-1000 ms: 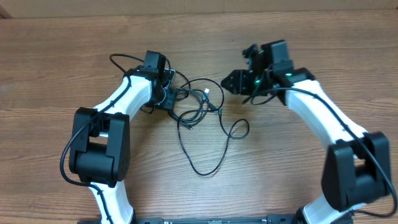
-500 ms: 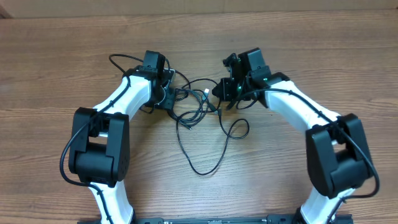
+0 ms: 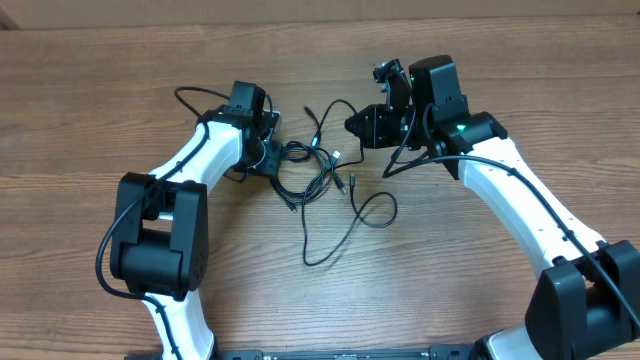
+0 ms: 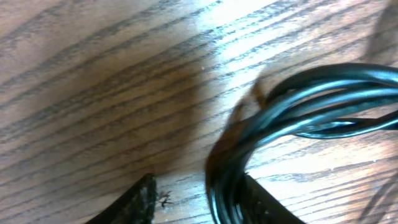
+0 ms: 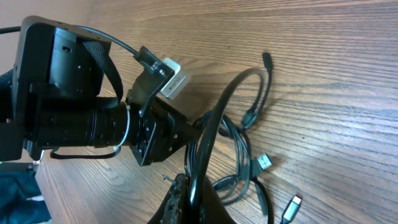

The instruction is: Untangle cables

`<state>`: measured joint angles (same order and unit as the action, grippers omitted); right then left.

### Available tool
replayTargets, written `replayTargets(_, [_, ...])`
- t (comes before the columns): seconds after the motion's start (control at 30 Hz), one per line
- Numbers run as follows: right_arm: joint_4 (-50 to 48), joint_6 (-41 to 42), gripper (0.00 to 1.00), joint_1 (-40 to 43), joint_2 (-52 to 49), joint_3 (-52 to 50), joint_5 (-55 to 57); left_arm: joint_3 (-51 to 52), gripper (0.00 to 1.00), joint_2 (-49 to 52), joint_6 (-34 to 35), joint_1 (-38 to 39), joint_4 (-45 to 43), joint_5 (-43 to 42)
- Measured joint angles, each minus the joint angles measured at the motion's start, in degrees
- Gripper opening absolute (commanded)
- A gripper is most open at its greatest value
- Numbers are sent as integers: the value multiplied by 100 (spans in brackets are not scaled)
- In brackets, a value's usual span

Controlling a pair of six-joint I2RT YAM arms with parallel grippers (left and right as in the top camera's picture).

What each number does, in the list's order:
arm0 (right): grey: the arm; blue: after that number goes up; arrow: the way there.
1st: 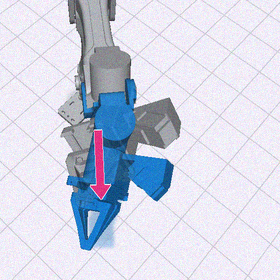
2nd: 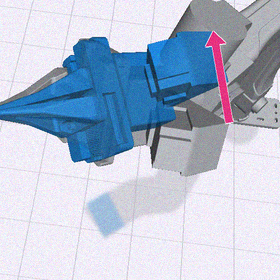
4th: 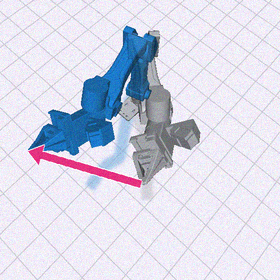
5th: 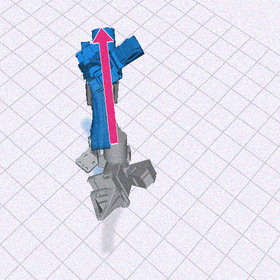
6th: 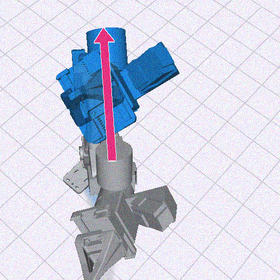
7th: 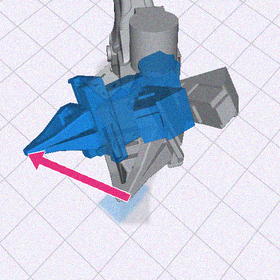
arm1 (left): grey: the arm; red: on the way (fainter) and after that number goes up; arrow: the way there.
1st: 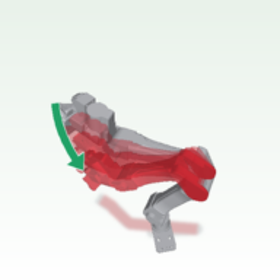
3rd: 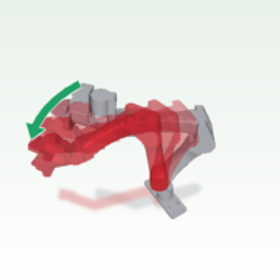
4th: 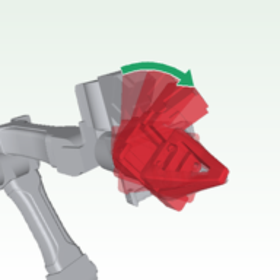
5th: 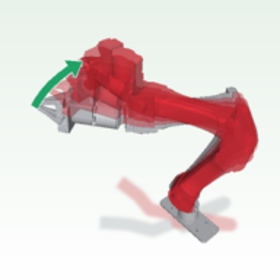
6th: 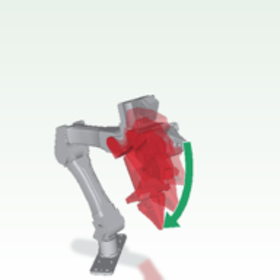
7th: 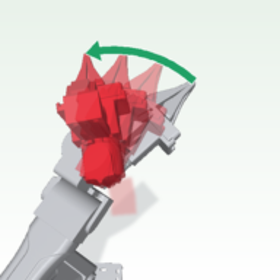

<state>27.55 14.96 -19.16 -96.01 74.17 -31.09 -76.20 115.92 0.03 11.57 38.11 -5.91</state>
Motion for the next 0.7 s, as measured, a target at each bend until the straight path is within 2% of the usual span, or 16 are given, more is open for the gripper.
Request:
replayTargets(0.13, [-4, 2, 4, 0, 0, 0, -2, 11, 10, 0, -7, -28, -9, -33])
replayTargets(0.2, [-7, 2, 4, 0, 0, 0, -4, 17, 4, 7, -13, -33, -22, -61])
replayTargets(0.5, [-11, 4, 4, 52, 0, 0, -20, 17, 4, 7, 4, -42, -26, -68])
replayTargets(0.7, [13, 118, 4, 498, 118, 0, -293, 15, 4, 7, 518, 46, -22, 348])
